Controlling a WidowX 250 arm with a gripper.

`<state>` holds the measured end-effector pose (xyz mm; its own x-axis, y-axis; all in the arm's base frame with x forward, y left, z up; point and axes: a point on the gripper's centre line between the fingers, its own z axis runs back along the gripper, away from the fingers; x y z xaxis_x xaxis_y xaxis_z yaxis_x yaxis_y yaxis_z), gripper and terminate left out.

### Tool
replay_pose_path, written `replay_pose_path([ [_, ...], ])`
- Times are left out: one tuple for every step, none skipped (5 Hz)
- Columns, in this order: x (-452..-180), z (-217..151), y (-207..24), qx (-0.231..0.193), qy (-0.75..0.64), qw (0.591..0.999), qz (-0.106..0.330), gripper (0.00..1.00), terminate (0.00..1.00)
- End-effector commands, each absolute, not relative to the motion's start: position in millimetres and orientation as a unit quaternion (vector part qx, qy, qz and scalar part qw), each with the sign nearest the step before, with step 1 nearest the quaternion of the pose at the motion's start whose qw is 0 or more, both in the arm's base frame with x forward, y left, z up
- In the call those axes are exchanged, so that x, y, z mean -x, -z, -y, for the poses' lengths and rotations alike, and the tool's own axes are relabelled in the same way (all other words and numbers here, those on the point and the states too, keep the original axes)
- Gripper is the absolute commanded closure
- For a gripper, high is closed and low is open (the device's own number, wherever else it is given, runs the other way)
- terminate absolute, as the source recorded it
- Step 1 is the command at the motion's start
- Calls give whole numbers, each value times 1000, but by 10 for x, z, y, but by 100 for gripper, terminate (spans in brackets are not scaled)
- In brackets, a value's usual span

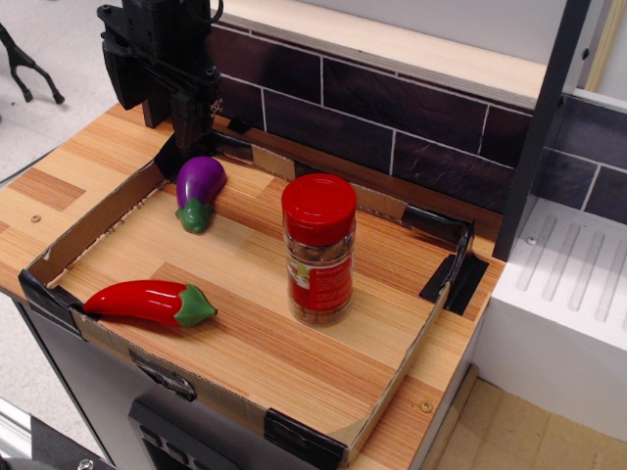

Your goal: Topple basil bottle

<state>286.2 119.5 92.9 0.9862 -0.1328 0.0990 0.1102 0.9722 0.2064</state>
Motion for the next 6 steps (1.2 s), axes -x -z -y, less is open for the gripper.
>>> replay_pose_path([
  [-2862, -1195, -929, -101, 61, 991, 56, 0, 0],
  [-2757, -934, -1022, -100, 167, 980, 32, 0, 0],
  [-2698, -751, -1176, -36, 258, 965, -4, 0, 0],
  [-2604, -591, -1285, -5, 368, 930, -6, 0, 0],
  [-2526, -455, -1356, 24, 421, 907, -13, 0, 0],
  [-2463, -363, -1377, 43, 452, 891, -10, 0, 0],
])
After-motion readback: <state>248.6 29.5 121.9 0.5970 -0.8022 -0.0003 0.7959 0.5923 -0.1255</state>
